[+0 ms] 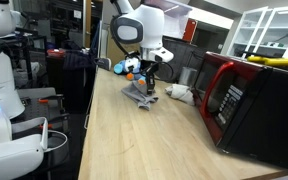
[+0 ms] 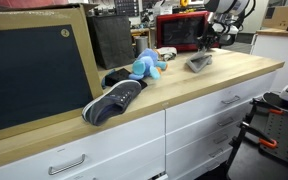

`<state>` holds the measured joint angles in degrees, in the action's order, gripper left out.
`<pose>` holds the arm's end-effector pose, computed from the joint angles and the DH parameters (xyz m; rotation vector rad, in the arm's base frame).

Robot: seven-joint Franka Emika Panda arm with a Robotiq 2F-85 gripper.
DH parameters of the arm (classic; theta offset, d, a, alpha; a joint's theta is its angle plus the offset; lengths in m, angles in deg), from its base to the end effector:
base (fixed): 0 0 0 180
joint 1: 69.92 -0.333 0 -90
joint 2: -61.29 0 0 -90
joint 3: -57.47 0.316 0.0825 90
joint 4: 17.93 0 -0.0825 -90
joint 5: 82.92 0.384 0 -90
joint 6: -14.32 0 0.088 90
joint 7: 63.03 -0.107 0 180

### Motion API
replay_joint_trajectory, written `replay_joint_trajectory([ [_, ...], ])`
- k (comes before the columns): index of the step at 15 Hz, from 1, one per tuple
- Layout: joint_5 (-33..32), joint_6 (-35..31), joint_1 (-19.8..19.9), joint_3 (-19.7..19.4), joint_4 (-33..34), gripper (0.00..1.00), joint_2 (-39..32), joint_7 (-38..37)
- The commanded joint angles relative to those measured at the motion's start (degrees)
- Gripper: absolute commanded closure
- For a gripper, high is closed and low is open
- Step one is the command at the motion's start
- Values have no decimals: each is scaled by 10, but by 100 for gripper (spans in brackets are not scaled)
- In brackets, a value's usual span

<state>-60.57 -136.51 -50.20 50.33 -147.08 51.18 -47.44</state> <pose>0.4921 -0.2592 0.3051 -2.9023 0.7639 -0.3964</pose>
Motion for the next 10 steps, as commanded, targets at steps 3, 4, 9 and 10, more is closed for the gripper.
replay_joint_trajectory([
  [3, -44, 36, -8, -27, -7, 63, 15, -10],
  [4, -56, 40, -9, -31, -6, 62, 15, -16],
  [9, -108, 100, -10, -44, 7, 26, 20, -13],
  [10, -119, 123, -11, -45, 14, 19, 21, -11],
])
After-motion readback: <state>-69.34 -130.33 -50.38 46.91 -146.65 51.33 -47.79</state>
